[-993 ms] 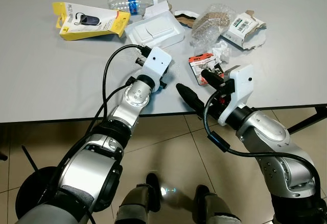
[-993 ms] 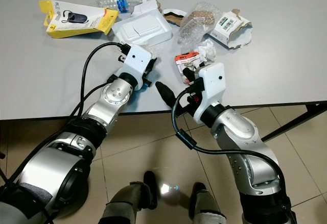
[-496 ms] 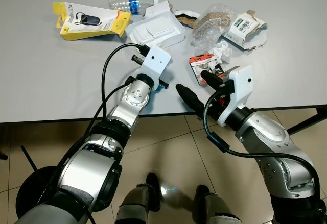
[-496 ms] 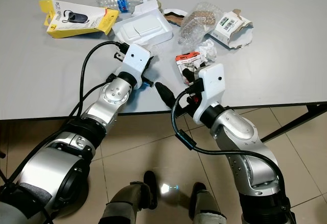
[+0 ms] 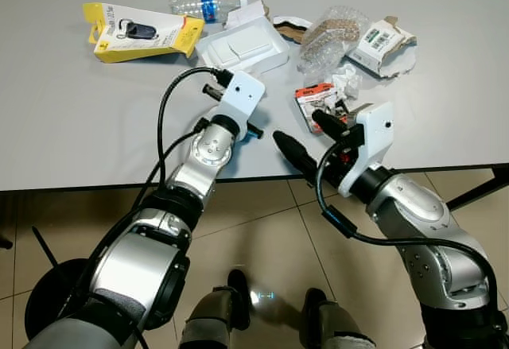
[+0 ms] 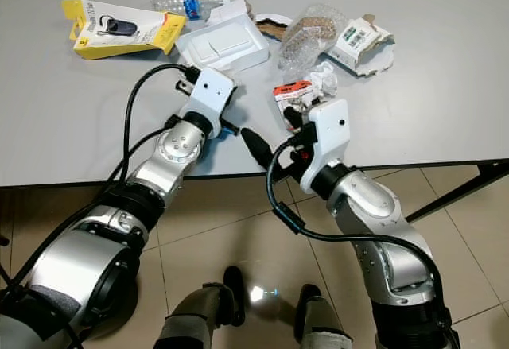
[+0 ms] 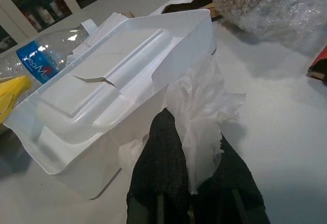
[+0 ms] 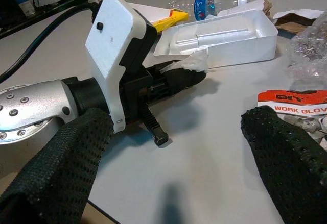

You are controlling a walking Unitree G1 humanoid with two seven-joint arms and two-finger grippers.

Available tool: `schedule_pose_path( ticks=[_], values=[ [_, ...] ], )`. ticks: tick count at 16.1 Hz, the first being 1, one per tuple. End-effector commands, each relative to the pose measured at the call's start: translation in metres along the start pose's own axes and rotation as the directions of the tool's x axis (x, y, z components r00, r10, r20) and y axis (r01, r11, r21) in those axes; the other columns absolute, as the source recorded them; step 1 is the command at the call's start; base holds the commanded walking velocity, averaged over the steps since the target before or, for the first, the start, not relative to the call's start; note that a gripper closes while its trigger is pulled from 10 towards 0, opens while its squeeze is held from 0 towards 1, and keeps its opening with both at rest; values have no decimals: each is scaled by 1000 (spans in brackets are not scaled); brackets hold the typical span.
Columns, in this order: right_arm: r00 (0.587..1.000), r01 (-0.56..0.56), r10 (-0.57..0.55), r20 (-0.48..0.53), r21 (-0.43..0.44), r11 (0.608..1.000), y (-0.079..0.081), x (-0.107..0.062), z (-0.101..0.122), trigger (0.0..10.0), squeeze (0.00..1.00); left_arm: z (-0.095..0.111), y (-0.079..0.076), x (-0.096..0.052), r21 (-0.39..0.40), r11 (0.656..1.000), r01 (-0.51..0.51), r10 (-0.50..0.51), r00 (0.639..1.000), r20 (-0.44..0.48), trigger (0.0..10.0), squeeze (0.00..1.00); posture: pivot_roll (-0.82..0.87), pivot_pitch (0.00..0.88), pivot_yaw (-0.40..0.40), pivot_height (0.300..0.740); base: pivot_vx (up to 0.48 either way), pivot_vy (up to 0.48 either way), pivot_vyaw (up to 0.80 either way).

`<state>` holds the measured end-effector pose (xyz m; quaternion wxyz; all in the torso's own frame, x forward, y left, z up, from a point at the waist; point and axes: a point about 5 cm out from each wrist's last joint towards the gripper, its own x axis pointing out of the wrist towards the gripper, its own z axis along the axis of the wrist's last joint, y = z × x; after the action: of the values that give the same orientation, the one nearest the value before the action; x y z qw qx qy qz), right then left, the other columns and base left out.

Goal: Picking trash to rubbish bin

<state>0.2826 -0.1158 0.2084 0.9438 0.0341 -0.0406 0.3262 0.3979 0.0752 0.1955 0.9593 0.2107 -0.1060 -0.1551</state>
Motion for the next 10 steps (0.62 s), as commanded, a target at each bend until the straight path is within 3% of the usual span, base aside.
schedule_pose_path(
  ticks=[1, 2, 3, 5, 6, 8, 10],
  values=[
    [1000, -15, 15, -2, 7, 1000, 5, -1, -2, 10000, 0, -18, -6, -7, 19, 1000, 24, -23, 997, -69, 1490, 0, 7, 305, 73, 740, 0, 0, 0],
    [1000, -14, 14, -1, 6, 1000, 4, -1, -2, 10000, 0, -18, -5, -7, 20, 1000, 14, -13, 998, -69, 3686, 0, 8, 303, 73, 740, 0, 0, 0],
    [1000, -14, 14, 0, 6, 1000, 4, 0, -2, 10000, 0, -17, -3, -7, 18, 1000, -1, 2, 998, -56, 10000, 0, 10, 302, 74, 740, 0, 0, 0],
    [1000, -11, 11, 2, 6, 1000, 4, 0, -2, 10000, 0, -12, 5, -7, 28, 998, -52, 52, 999, -14, 10000, 0, 9, 299, 74, 740, 0, 0, 0],
    [1000, -9, 9, 5, 7, 1000, 4, 0, -1, 10000, 0, 7, 21, -6, 24, 987, -162, 158, 981, 111, 10000, 0, 9, 299, 75, 740, 0, 0, 0],
    [1000, -1, 1, 9, 7, 1000, 3, 0, -1, 10000, 0, 42, 45, -12, -35, 943, -332, 325, 888, 324, 10000, 0, 11, 301, 77, 740, 0, 0, 0],
    [1000, 7, -7, 14, 6, 1000, 2, 0, 0, 10000, 0, 57, 47, -21, -25, 930, -366, 340, 835, 433, 10000, 0, 13, 302, 77, 740, 0, 0, 0]
  ],
)
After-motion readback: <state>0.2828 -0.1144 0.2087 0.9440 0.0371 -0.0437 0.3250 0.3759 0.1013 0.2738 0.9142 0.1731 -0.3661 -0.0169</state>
